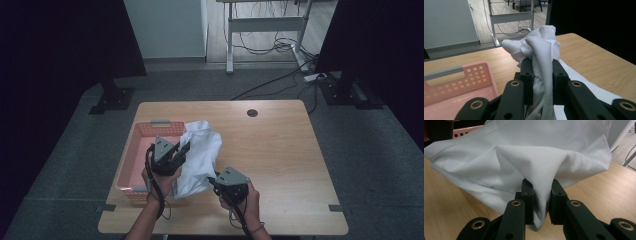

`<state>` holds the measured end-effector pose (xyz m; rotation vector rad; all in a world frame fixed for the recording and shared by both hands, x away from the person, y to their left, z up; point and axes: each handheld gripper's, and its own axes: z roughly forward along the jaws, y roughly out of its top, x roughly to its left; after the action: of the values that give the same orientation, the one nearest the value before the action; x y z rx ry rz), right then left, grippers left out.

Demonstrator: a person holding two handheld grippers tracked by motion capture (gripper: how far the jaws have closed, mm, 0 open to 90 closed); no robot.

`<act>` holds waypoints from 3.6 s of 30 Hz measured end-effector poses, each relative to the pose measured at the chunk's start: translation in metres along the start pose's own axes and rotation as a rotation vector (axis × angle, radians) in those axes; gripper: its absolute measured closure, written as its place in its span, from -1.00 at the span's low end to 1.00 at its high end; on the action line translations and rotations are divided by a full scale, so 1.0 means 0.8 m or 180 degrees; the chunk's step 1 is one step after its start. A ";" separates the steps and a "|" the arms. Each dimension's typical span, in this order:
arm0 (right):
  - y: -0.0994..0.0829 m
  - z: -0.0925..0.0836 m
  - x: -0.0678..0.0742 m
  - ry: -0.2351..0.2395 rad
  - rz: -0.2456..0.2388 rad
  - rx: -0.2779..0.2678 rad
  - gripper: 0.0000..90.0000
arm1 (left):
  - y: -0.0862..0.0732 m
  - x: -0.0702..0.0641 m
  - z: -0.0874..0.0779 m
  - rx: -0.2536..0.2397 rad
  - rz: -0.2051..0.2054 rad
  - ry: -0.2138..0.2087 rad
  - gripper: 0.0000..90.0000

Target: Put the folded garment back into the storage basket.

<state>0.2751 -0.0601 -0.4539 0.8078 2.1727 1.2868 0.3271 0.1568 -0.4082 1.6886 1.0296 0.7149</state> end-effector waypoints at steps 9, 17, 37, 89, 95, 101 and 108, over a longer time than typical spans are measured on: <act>0.005 0.009 0.007 0.0024 -0.0029 0.0008 0.71 | -0.001 0.007 -0.003 0.0000 -0.0006 0.0021 0.67; 0.007 0.016 0.010 0.0033 -0.0040 0.0020 0.71 | -0.003 0.012 -0.004 0.0017 -0.0011 0.0045 0.67; 0.022 0.034 0.018 0.0067 -0.0054 0.0004 0.71 | -0.002 0.032 -0.005 0.0014 -0.0047 0.0091 0.67; 0.064 0.119 0.050 0.0193 -0.0143 0.0122 0.71 | -0.014 0.116 -0.012 0.0112 -0.0125 0.0307 0.66; 0.072 0.131 0.055 0.0202 -0.0188 0.0141 0.71 | -0.015 0.127 -0.016 0.0101 -0.0151 0.0347 0.66; 0.078 0.144 0.061 0.0216 -0.0206 0.0152 0.71 | -0.018 0.141 -0.020 0.0108 -0.0190 0.0398 0.66; 0.083 0.157 0.070 0.0229 -0.0212 0.0161 0.71 | -0.020 0.151 -0.024 0.0112 -0.0209 0.0433 0.66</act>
<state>0.3352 0.0801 -0.4555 0.7126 2.2773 1.2502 0.3625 0.2741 -0.4181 1.6460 1.1933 0.7814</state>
